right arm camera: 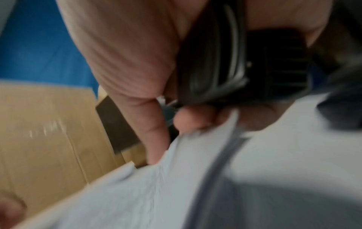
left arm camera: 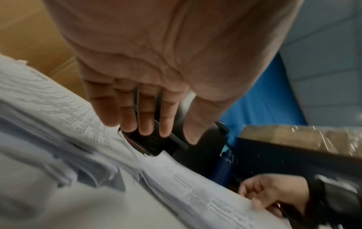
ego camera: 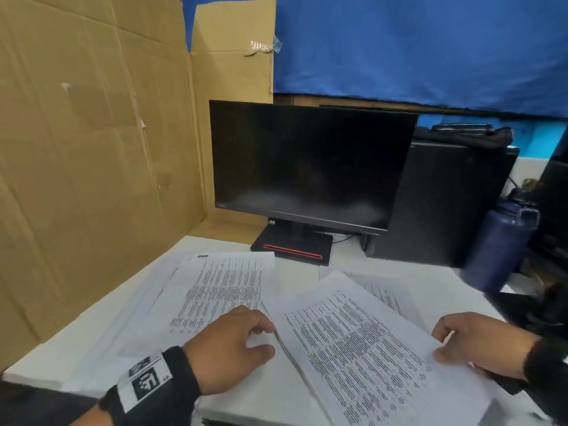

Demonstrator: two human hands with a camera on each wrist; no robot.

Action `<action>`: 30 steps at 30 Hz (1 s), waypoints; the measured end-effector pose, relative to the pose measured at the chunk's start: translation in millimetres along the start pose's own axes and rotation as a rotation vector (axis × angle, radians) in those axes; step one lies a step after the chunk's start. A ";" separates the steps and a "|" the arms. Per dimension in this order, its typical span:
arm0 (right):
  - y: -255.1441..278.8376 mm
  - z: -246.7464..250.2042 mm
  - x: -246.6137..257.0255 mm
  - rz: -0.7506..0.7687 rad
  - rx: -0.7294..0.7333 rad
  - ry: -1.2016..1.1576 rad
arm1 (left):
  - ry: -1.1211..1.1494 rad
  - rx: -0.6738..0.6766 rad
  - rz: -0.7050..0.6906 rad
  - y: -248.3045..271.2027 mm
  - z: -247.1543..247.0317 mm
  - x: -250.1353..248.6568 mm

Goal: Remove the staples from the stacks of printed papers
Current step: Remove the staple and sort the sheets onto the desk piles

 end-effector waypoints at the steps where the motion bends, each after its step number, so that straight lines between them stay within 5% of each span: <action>1: -4.0 1.4 -7.9 -0.023 -0.034 0.106 | -0.107 0.051 -0.025 -0.7 -10.7 -1.8; 4: -10.1 0.8 -7.7 0.035 -0.119 0.283 | -0.331 0.193 -0.062 -1.7 -37.1 -10.4; 12: -20.2 -49.4 67.6 0.277 0.038 0.378 | -0.603 0.455 -0.152 5.2 -61.7 -40.1; 16: -22.7 -63.3 97.8 0.356 0.077 0.401 | -0.489 0.290 -0.109 8.6 -52.1 -18.6; 24: -15.7 -65.2 100.7 0.310 0.260 0.535 | -0.498 0.239 -0.001 19.1 -29.4 17.6; 30: -33.1 -52.5 120.6 0.329 0.033 0.317 | -0.486 0.182 -0.149 16.3 -43.2 -27.7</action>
Point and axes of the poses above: each hand's wrist, its own y-axis away from the middle knuckle, its own z-axis out of the back of the hand, x = y × z, the point moved 2 cm from there along -y, towards the middle knuckle, and after that the axes turned 3 degrees about z, right-handed, at the moved point
